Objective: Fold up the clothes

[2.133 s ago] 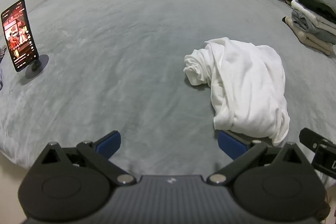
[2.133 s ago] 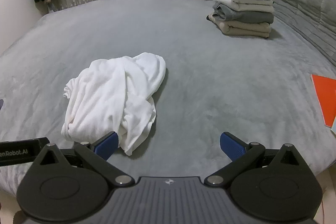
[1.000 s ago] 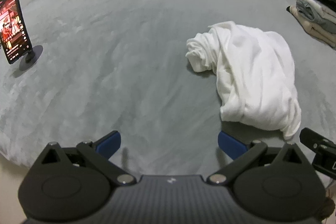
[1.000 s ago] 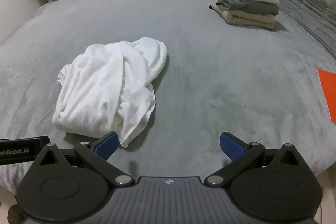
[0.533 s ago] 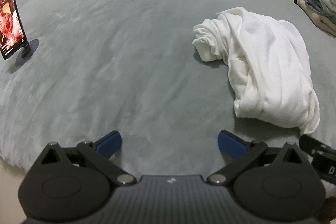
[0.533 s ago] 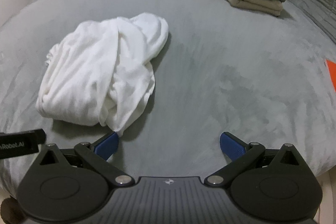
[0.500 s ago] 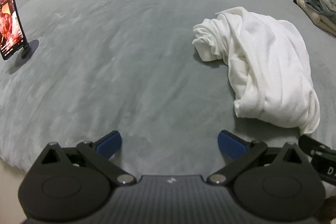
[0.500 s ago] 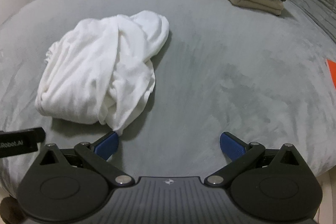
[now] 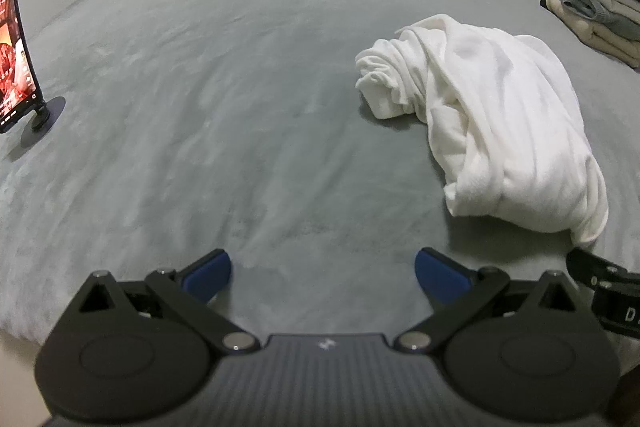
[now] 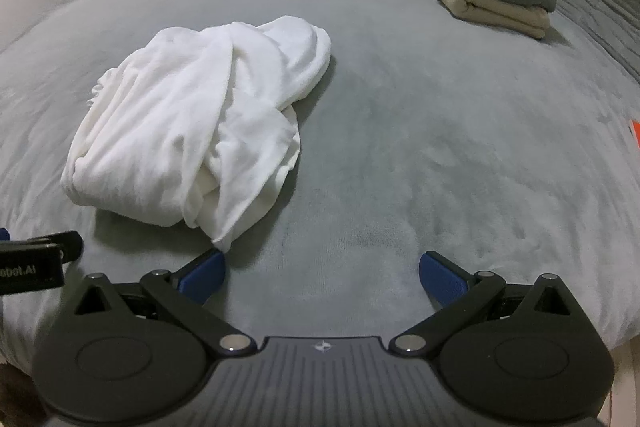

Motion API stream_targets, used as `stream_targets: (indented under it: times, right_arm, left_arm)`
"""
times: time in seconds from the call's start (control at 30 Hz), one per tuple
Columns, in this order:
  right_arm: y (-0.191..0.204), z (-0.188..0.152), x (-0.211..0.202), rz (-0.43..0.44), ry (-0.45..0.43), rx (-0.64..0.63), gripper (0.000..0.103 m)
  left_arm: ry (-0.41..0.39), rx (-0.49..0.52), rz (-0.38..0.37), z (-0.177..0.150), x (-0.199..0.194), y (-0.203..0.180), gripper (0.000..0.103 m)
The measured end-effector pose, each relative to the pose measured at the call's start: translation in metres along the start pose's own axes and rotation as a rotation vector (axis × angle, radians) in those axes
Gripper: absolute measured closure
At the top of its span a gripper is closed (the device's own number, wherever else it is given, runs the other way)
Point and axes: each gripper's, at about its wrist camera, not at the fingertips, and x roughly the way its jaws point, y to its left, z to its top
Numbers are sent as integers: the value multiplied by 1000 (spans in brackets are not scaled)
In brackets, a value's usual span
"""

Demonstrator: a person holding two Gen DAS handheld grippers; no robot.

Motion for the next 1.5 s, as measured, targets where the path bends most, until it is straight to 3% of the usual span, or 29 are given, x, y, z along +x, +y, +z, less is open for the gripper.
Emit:
stream_targets:
  times: [0.4,0.67,0.83,0.93,1.07,1.23,1.4,1.5]
  right_arm:
    - [0,-2,-3,5,-36,-3,0]
    - [0,-1,-5,6,-51,-25,0]
    - [2,-1,-6,6,-71,-59,0]
    - [-3,5,-10,29,-58,-28,0]
    - [-13,10,-22,77,-118,42,0]
    - [-15,15,-30,113,-154,85,8]
    - [-16,18,-36,170,-177,128,28]
    - [-14,20,-38,239,-187,158,36]
  left_arm:
    - [-20,-14,-7,-2,-1,1,0]
    - [-80,-18,11,-6,-4,-2,0]
    - [-87,-57,-17,-3,-7,6,0]
    - [-88,-96,-49,0,-10,13,0]
    - [-92,-136,-69,3,-11,22,0]
    - [-101,-159,-72,5,-13,26,0]
    - [-118,-178,-115,6,-16,25,0]
    - [-126,-183,-125,7,-18,23,0]
